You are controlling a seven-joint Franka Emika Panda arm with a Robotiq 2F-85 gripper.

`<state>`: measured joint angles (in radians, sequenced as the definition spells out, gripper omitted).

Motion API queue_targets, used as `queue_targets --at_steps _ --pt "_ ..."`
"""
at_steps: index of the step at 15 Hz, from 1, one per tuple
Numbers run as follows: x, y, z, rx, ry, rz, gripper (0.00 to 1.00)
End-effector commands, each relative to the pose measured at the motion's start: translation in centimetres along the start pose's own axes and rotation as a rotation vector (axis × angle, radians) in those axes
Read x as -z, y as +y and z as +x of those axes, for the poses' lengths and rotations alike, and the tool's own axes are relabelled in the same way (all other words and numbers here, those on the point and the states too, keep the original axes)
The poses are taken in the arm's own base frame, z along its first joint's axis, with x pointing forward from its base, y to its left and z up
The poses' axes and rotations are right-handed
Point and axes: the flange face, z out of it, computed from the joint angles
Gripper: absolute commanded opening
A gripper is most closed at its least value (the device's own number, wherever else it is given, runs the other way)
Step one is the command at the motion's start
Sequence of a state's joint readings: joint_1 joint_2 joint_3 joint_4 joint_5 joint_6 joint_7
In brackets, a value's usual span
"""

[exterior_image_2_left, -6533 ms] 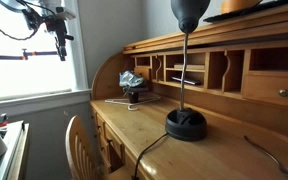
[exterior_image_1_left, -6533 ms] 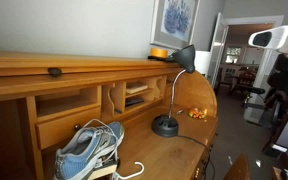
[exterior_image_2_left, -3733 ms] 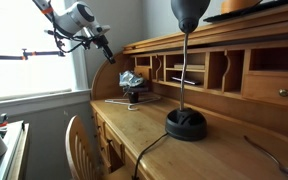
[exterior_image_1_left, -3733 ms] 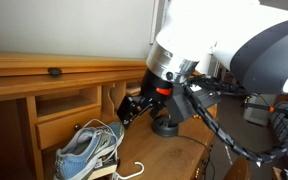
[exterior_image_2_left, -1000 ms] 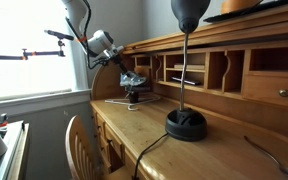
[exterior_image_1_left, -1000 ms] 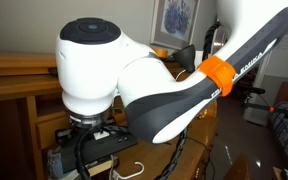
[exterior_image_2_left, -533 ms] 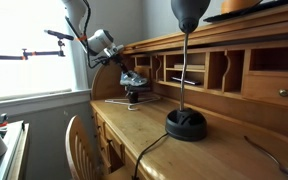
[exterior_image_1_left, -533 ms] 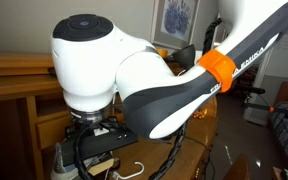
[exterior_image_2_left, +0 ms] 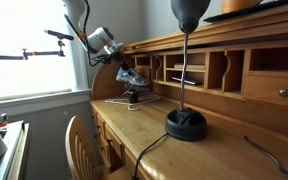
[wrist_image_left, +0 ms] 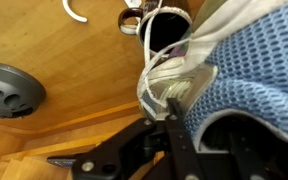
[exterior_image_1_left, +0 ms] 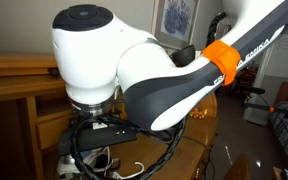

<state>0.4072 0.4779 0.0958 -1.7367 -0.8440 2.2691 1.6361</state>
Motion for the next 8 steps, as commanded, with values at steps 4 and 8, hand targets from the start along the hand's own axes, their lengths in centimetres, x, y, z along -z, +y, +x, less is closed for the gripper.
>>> queue_targets --at_steps 4,8 --pt "2.9 1.7 -0.5 -0.112 0.071 -0.019 0.03" --pt "4.6 3.5 -1.1 -0.148 0.121 -0.024 0.03"
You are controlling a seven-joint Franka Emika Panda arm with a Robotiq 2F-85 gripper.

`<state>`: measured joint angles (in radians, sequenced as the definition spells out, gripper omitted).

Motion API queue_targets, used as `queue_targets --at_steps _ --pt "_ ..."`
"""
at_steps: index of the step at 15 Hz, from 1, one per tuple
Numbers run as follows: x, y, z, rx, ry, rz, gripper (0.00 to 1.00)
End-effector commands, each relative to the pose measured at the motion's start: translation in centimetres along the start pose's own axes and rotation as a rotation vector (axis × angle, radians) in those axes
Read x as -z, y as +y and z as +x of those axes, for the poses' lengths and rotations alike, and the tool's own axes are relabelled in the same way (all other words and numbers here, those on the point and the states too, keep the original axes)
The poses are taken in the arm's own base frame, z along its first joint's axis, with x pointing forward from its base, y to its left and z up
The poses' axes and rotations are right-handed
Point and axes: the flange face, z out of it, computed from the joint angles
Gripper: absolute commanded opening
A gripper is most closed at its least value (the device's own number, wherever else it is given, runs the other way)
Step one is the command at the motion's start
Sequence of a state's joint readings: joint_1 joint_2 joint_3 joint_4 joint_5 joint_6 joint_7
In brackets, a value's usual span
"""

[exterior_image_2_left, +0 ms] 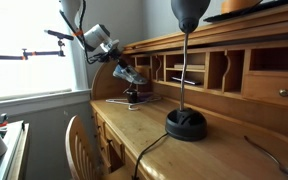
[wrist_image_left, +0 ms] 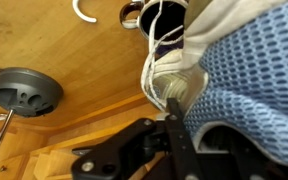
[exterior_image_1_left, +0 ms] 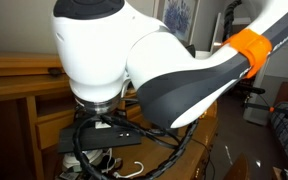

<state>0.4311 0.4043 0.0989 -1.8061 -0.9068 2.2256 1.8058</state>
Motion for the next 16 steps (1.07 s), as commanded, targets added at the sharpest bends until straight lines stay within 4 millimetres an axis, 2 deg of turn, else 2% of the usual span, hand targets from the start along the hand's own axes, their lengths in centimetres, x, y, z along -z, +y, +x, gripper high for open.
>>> queue_targets --at_steps 1,5,8,16 --pt "2.6 3.0 0.1 -0.050 0.072 -0.010 0.03" --pt "3.7 6.2 0.6 -0.078 0.094 -0.043 0.03" --pt "3.7 8.7 0.9 -0.084 0.085 -0.070 0.03" --pt "0.1 15.2 3.2 -0.130 0.058 -0.150 0.03"
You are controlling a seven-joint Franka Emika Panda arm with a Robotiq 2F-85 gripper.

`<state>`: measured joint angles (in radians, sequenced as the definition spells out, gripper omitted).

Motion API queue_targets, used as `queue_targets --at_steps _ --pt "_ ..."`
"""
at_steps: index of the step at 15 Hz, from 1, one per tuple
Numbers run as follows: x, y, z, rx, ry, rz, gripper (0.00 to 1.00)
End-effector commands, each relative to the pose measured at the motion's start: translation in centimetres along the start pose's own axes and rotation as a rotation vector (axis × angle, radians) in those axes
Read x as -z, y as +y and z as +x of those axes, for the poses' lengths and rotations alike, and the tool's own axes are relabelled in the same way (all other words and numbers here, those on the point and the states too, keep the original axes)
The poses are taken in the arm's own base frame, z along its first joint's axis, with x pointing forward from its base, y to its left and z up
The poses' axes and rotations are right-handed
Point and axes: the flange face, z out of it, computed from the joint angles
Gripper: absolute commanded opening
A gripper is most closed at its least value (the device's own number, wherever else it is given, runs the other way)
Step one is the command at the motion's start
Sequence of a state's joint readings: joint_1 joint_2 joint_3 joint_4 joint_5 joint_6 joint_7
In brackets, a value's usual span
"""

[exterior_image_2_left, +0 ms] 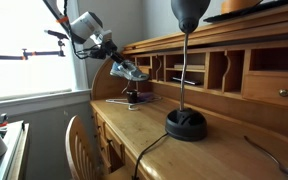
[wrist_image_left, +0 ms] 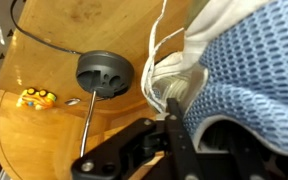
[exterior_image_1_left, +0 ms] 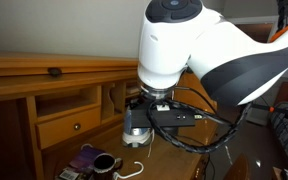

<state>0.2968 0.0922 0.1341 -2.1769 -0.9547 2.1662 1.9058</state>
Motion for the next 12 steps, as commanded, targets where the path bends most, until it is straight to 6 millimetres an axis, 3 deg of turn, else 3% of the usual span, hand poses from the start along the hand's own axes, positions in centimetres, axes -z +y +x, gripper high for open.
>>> queue_targets --at_steps 1,12 --pt "-1.7 3.0 0.9 -0.036 -0.002 -0.004 0.03" --pt "-11.1 9.2 2.1 -0.148 -0.114 -0.051 0.03"
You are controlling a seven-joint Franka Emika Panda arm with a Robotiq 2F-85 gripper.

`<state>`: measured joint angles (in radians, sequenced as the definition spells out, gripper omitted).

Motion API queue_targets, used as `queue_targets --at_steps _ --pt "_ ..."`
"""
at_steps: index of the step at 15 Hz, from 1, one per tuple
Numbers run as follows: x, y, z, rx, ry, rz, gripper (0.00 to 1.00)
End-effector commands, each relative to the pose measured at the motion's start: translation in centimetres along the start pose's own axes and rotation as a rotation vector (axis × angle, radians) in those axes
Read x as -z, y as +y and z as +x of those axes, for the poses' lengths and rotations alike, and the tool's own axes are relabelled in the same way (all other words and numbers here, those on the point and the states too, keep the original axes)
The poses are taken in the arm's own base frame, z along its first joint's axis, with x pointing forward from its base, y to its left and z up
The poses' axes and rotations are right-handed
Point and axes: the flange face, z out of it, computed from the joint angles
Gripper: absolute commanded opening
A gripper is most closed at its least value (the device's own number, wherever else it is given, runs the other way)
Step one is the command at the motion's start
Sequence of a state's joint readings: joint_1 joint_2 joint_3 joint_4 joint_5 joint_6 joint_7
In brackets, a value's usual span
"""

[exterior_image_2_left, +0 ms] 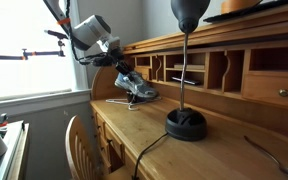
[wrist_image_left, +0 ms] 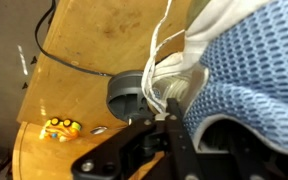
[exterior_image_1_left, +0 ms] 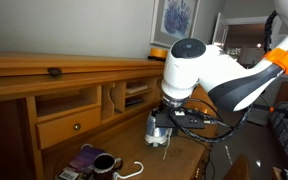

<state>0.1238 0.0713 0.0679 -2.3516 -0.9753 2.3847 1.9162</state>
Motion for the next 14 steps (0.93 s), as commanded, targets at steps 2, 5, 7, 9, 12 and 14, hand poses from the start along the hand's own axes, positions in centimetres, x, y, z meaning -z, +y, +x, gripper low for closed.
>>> queue_targets --at_steps 2,5,7,9,12,14 --pt "-3.2 2.8 0.8 -0.105 -0.008 -0.021 0.03" --pt "-5.0 3.9 0.3 -0.137 0.006 -0.052 0.03" --pt "-6.0 4.3 -0.5 -0.144 0.015 -0.071 0.03" --pt "-7.0 4.6 -1.4 -0.144 0.016 -0.089 0.03" --pt "-8.6 4.8 -2.8 -0.135 0.019 -0.114 0.03" --pt "-9.7 5.2 -3.4 -0.125 0.024 -0.125 0.03"
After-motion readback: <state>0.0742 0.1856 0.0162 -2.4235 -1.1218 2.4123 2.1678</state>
